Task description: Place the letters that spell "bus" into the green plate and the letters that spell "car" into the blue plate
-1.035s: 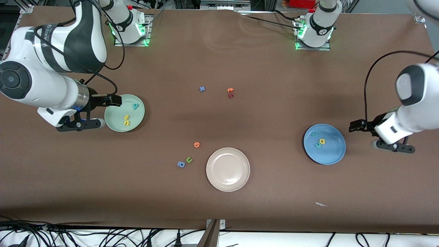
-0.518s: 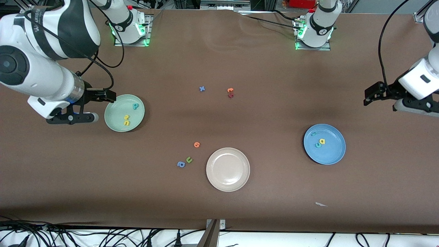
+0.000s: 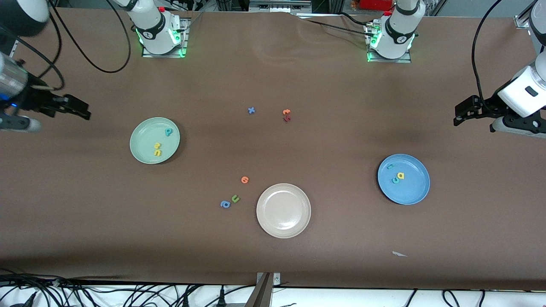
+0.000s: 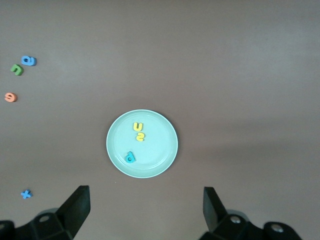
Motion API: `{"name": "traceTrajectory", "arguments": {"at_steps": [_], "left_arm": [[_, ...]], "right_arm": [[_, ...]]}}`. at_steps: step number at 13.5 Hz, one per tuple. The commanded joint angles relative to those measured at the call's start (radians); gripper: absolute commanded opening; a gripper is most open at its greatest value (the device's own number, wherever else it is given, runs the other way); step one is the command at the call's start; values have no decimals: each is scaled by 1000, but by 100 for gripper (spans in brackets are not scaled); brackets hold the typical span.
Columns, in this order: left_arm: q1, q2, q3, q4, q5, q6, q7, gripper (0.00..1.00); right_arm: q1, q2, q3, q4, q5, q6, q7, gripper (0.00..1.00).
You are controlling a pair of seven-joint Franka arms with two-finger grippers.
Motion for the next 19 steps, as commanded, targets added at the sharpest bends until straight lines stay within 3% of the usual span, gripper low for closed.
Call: {"name": "traceTrajectory", "arguments": {"at_steps": [1, 4, 7, 10, 19], "left_arm": [[3, -16, -3, -5, -21, -5, 0, 100], [5, -18, 3, -4, -21, -6, 0, 100], [6, -13, 3, -4, -19, -3, -1, 100], [29, -10, -1, -4, -19, -3, 6, 100], [29, -7, -4, -4, -19, -3, 3, 100]], "right_arm": [[-48, -72, 57, -91, -12, -5, 5, 100], [-53, -97, 61, -104, -23, 9, -27, 100], [-73, -159, 63, -204, -30, 99, -45, 100], [-148, -138, 148, -167, -29, 89, -72, 100], [-137, -88, 147, -88, -24, 14, -67, 100]]}}
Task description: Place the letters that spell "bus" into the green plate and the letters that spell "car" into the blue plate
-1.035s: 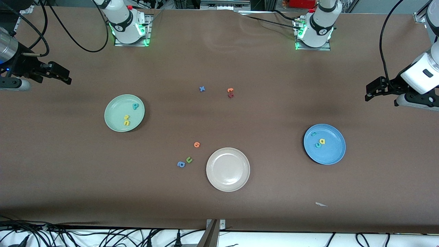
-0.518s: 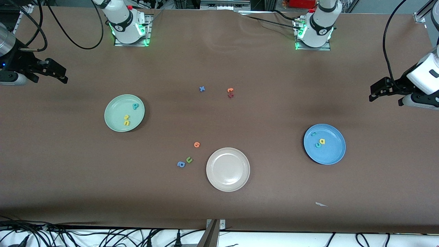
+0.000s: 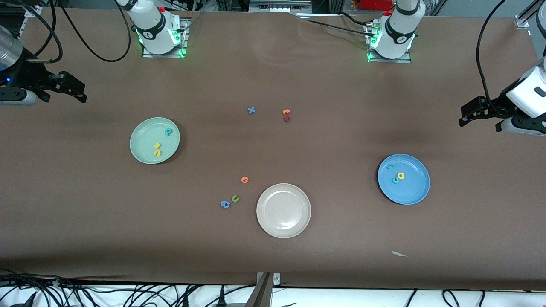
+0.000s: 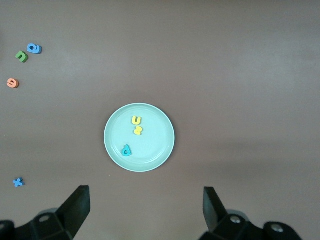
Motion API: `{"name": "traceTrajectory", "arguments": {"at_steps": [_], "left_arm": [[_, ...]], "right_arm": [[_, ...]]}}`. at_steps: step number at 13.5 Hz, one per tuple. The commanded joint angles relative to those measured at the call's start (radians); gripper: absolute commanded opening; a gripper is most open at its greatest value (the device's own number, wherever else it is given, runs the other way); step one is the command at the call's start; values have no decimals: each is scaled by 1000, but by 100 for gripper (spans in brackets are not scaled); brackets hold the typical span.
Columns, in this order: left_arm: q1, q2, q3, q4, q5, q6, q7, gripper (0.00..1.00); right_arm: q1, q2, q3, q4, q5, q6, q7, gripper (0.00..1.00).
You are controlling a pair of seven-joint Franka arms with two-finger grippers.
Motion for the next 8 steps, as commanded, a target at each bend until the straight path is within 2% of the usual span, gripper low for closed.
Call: {"name": "traceTrajectory", "arguments": {"at_steps": [1, 3, 8], "left_arm": [[6, -7, -5, -4, -19, -3, 3, 100], [6, -7, -5, -4, -19, -3, 3, 100], [6, -7, -5, -4, -19, -5, 3, 100]], "right_arm": [[-9, 40, 14, 65, -11, -41, -16, 100], [-9, 79, 14, 123, -8, -89, -17, 100], [-9, 74, 11, 117, -8, -91, -11, 100]]}}
